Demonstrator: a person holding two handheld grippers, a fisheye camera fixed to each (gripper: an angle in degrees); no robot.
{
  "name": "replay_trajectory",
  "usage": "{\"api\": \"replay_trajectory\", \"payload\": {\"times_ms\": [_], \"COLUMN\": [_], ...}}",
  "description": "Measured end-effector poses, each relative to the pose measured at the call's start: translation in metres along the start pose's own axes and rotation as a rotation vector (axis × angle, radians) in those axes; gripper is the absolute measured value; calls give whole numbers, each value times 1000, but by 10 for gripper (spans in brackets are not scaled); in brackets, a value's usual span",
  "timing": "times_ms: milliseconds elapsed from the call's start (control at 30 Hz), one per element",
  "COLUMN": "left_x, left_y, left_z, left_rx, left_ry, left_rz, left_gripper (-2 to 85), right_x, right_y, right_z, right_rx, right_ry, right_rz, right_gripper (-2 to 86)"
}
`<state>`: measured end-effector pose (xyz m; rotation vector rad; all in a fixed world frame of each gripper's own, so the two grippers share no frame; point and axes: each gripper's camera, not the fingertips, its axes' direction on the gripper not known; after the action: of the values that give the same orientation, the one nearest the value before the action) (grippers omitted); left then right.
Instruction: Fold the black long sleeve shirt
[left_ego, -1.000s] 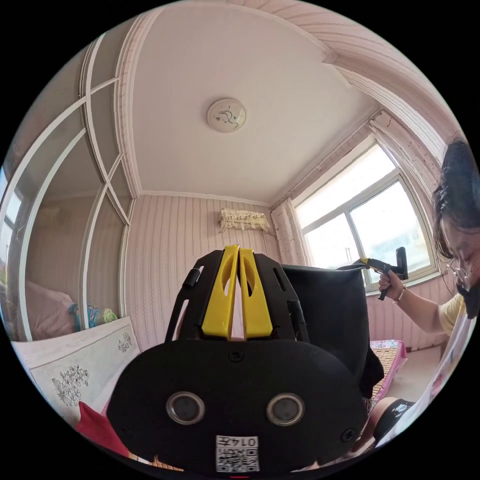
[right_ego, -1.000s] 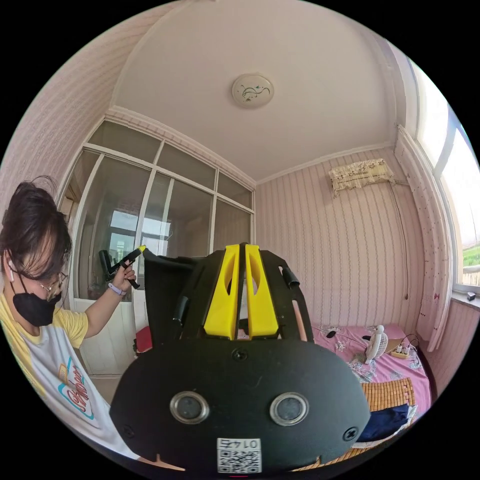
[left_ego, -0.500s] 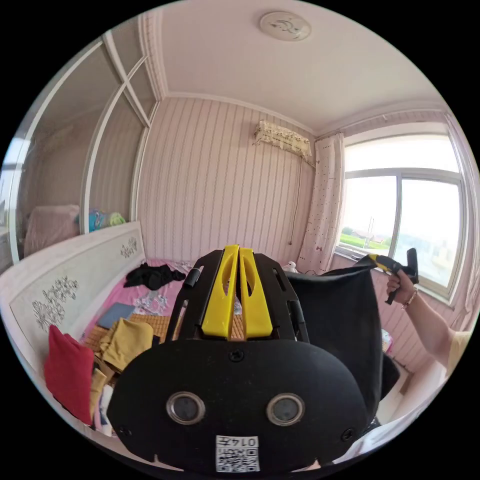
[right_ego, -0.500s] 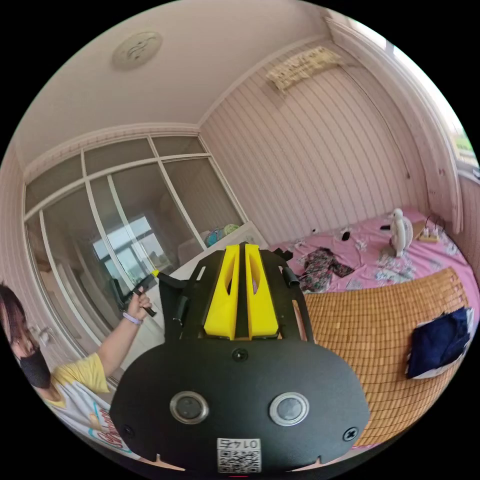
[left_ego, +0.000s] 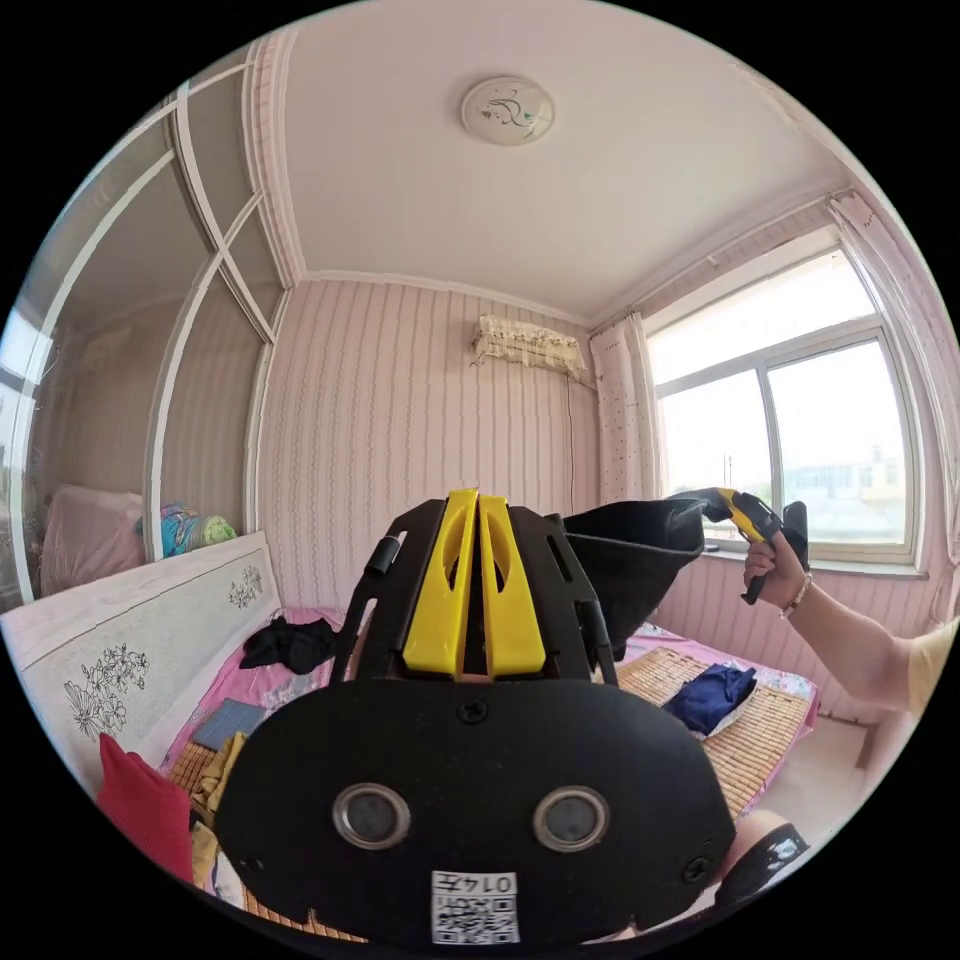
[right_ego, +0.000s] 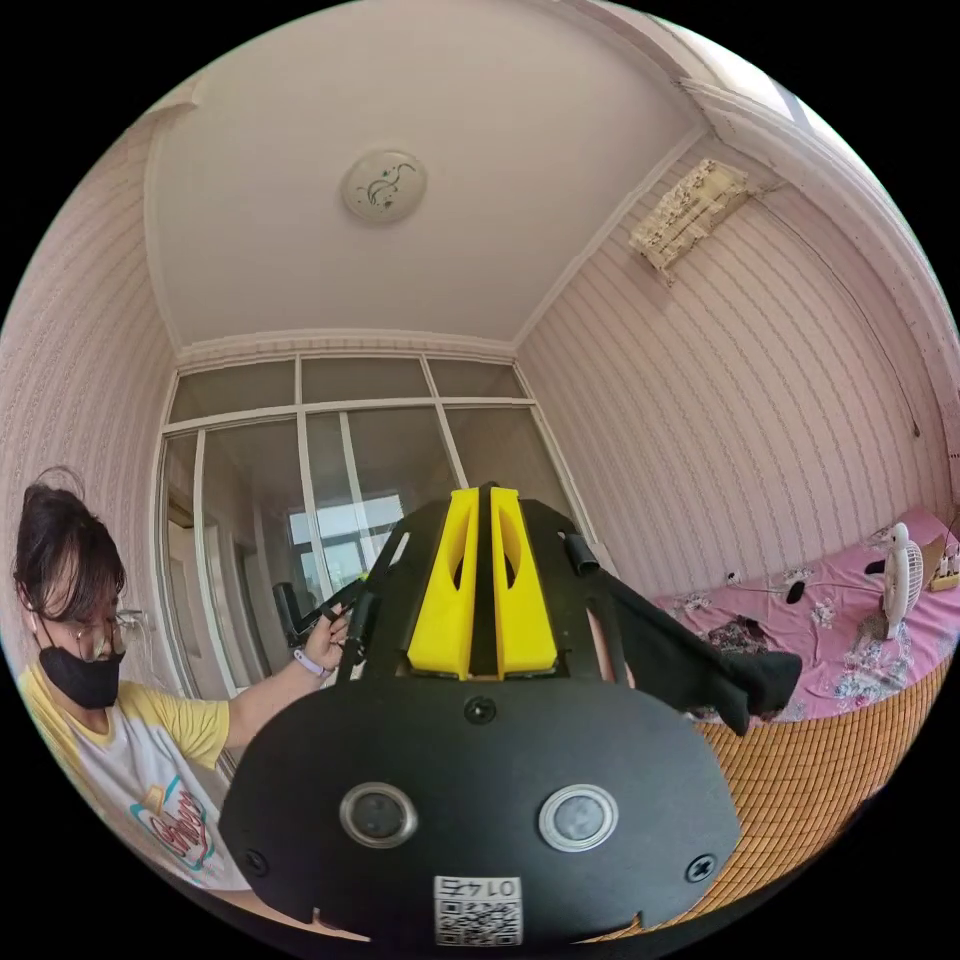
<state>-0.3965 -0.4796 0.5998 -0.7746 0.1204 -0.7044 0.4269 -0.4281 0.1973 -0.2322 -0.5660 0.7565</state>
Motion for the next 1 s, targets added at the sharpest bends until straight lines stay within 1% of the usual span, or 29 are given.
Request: {"api": "replay_trajectory", "payload": {"times_ms": [33, 100, 133, 167, 200, 267, 300, 367, 400, 433, 467, 500, 567, 667, 733, 767, 833, 900, 967, 1000], "left_x": [-4, -14, -22, -31, -35, -49, -52, -62, -62, -61, -59, -58, -57, -68, -80, -87, -100, -109, -115, -115], "left_y": [27, 77, 116, 157, 178, 262, 283, 359, 374, 400, 419, 427, 449, 465, 470, 471, 472, 473, 478, 480], "left_z": [10, 27, 38, 49, 54, 69, 72, 82, 84, 88, 92, 94, 103, 115, 121, 124, 130, 137, 153, 158], "left_rx": [-56, -170, -260, -351, -396, -573, -617, -782, -823, -911, -984, -1012, -1095, -1155, -1158, -1146, -1136, -1127, -1134, -1144], "left_ry": [-3, 0, 7, 21, 32, 50, 47, 29, 14, -26, -51, -46, -13, -9, 3, -6, -26, -37, -10, -1], "left_rz": [8, -16, -54, -106, -135, -248, -280, -391, -399, -386, -364, -351, -315, -296, -327, -339, -354, -359, -327, -320], "left_gripper": [-7, -7, -7, -7, -7, -7, -7, -7, -7, -7, -7, -6, -6, -4, -3, -2, -1, 9, 22, 26], "right_x": [7, 44, 54, 75, 95, 120, 133, 146, 151, 152, 152, 151, 148, 143, 140, 135, 122, 102, 95, 96], "right_y": [14, 79, 97, 135, 174, 230, 265, 309, 331, 339, 353, 363, 369, 371, 372, 373, 373, 378, 385, 390], "right_z": [2, 4, 4, 3, 1, -2, -4, -5, -3, -1, 4, 13, 26, 51, 70, 87, 117, 159, 189, 205], "right_rx": [-26, -139, -172, -244, -321, -431, -487, -572, -627, -662, -746, -828, -893, -956, -999, -1041, -1100, -1191, -1261, -1302], "right_ry": [26, 166, 207, 287, 369, 462, 510, 569, 613, 644, 741, 817, 888, 903, 872, 845, 804, 706, 649, 657], "right_rz": [12, 116, 152, 231, 327, 465, 553, 674, 724, 740, 744, 732, 699, 635, 595, 534, 380, 161, 60, 28], "right_gripper": [11, 12, 12, 12, 12, 13, 13, 13, 13, 13, 13, 12, 12, 12, 23, 31, 42, 57, 69, 62]}}
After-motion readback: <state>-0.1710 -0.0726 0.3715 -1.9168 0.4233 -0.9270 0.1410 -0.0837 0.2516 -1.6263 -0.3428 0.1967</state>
